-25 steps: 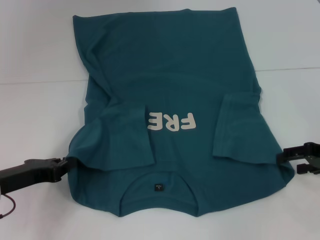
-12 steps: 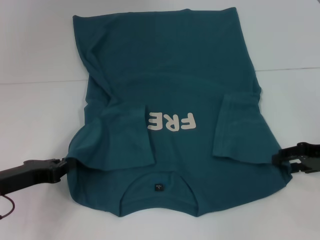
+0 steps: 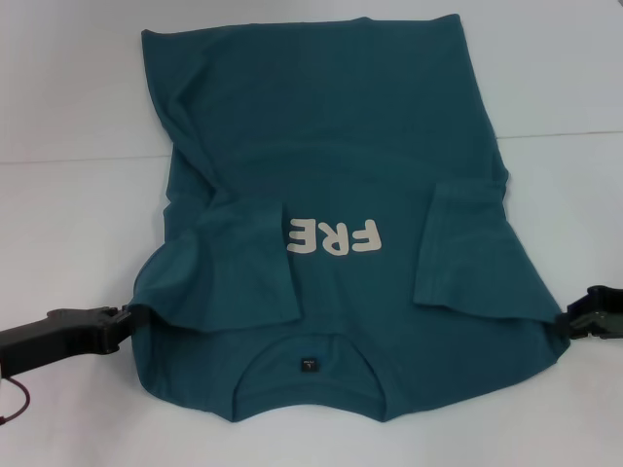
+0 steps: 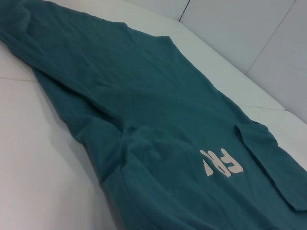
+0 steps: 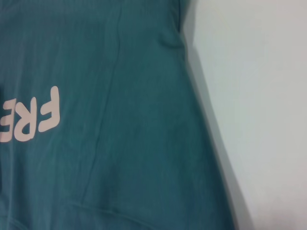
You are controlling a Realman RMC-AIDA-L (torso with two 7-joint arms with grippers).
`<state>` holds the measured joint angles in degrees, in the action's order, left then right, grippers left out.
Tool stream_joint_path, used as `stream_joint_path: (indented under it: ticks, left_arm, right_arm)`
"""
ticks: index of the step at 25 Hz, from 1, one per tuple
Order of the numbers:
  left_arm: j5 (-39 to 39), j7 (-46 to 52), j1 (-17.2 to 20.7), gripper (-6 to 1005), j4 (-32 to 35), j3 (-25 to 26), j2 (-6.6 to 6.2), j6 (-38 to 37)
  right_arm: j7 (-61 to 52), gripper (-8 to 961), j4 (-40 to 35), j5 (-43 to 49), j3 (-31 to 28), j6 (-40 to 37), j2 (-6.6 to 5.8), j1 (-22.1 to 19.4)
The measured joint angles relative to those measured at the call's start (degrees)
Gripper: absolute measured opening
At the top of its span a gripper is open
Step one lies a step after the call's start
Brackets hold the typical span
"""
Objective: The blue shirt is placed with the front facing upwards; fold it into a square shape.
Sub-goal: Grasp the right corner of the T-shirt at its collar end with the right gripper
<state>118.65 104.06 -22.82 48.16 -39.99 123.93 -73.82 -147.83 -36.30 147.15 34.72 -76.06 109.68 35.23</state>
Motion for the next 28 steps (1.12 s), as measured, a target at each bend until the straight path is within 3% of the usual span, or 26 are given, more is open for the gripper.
stream_joint_path:
  ticks: [6,18,28]
  left_arm:
    - [0.00,0.00,-0.03,28,0.00,0.00,0.00,-0.13]
    - [0.00,0.00,0.38,27,0.44,0.22,-0.13,-1.29]
    - [0.01,0.27,3.31,28,3.46,5.15,0.01,-9.84]
  right_arm:
    - [1.04,60,-1.02,0.13,0.00,-0.40,0.46,0.18]
    - [2.39,1,-3.13,-0.16,-0.47,-3.46,0.23,-1.23]
    - [6.28,1,-8.61,-5.01,-0.73,-10.65,1.18,-6.14]
